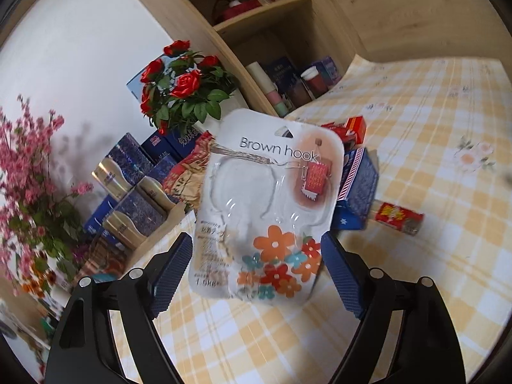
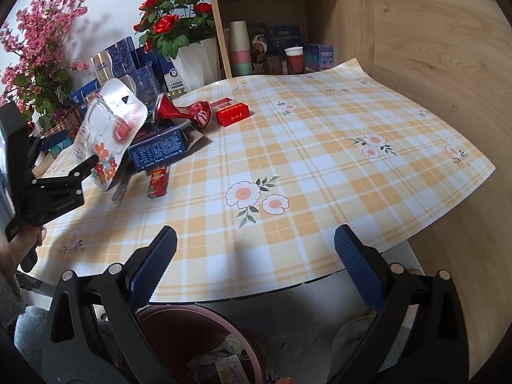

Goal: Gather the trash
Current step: 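Grasp the 'Brown hook' blister pack with the left gripper, then grasp the brown snack bag with the right gripper while the left gripper holds the blister pack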

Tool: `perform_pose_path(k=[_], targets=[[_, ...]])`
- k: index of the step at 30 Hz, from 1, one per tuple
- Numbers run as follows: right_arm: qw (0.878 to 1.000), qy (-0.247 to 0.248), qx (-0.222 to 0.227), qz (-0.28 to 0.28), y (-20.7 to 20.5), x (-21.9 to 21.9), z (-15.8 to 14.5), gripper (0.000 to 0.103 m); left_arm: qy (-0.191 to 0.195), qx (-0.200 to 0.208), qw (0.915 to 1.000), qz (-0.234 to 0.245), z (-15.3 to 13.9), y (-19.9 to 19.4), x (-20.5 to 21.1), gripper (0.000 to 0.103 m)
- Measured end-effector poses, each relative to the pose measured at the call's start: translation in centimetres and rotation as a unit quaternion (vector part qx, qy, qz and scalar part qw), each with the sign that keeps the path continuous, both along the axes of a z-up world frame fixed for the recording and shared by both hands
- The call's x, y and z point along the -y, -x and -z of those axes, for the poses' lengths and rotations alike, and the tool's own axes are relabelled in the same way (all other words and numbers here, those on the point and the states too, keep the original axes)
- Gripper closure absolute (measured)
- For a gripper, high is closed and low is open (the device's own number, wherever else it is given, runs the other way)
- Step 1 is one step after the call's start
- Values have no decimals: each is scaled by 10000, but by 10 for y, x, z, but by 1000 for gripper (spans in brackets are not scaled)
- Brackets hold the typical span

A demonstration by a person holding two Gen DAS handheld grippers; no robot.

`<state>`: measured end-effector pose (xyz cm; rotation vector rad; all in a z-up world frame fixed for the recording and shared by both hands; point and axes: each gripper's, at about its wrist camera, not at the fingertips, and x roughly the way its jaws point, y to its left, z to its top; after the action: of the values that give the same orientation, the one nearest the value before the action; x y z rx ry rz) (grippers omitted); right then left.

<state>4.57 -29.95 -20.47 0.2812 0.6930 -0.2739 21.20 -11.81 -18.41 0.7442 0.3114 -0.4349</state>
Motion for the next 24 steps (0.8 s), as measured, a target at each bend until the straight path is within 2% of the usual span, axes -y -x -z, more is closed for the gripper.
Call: perform_pose_path(k=[3, 8, 10, 12, 15, 17, 18, 20, 21, 22, 24], targets=[[9999, -50, -72, 55, -3, 5, 6, 6, -164, -96, 9998, 19, 9, -11, 7, 33], [9998, -95, -135, 57, -7, 6, 12, 6, -262, -83, 9995, -130, 14, -26, 13, 36], [9998, -83, -151, 38, -7, 5, 12, 6, -286, -133, 9995, -100, 15, -30, 13, 45], [9998, -76, -156, 24, -8, 4, 12, 6, -288, -100, 9995, -49, 15, -27, 12, 46], [9999, -27, -122, -17, -7, 1, 9, 6, 11, -205, 9998, -13, 3, -20, 3, 47], [9999, 77, -75, -103, -9, -2, 3, 6, 444, -461, 9979, -117, -12, -15, -12, 47], [9998, 132, -47, -145, -10, -4, 0, 6, 729, -616, 9952, -207, -21, -12, -22, 47], [9992, 259, 14, -290, -14, -8, -7, 6, 1364, -1035, 9841, -474, -35, -9, -48, 47], [9987, 317, 47, -406, -19, -11, -11, 6, 1707, -1236, 9757, -603, -40, -9, -62, 47], [9980, 370, 79, -506, -25, -15, -16, 6, 2138, -1520, 9618, -784, -44, -9, -81, 47], [9960, 458, 166, -744, -38, -23, -28, 6, 2723, -1873, 9373, -1105, -47, -10, -110, 47]])
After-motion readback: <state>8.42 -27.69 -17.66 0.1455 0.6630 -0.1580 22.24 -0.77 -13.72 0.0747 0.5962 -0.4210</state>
